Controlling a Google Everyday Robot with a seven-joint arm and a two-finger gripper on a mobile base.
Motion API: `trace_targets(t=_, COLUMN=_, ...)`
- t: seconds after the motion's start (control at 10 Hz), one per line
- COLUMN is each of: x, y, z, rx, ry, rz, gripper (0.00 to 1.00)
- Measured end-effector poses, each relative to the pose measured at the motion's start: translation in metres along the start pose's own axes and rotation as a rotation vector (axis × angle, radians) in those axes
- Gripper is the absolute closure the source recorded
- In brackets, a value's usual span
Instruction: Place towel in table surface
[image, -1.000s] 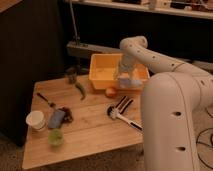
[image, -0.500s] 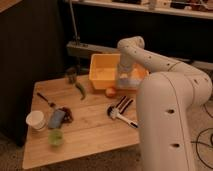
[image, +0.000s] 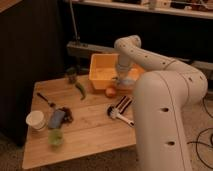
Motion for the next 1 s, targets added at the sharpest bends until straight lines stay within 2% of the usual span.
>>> trace_targets(t=0.2, x=-0.004, y=0.003, z=-0.025, rx=-0.035, ry=-0.03, rz=0.014, gripper=1.0)
trace_targets(t=0.3, x=-0.008, y=0.007, z=-0.05, rx=-0.062, ry=-0.057, rz=0.015, gripper=1.0)
trace_targets(t=0.5, x=-0.009, y=0.021, z=-0.101, rx=-0.128, ry=-0.078, rz=-0.005, gripper=1.0)
trace_targets(t=0.6, x=-0.001, y=0.034, z=-0.129, rx=-0.163, ry=-0.075, rz=-0.024, gripper=1.0)
trace_targets(t=0.7, x=0.011, y=0.049, z=-0.146, rx=-0.189, ry=-0.061, rz=-0.044, gripper=1.0)
trace_targets(t=0.8, x=0.024, y=0.061, z=-0.159, rx=-0.209, ry=-0.045, rz=-0.062, gripper=1.0)
trace_targets(t=1.0, x=0.069, y=0.083, z=-0.177, rx=-0.252, ry=0.023, rz=-0.09, gripper=1.0)
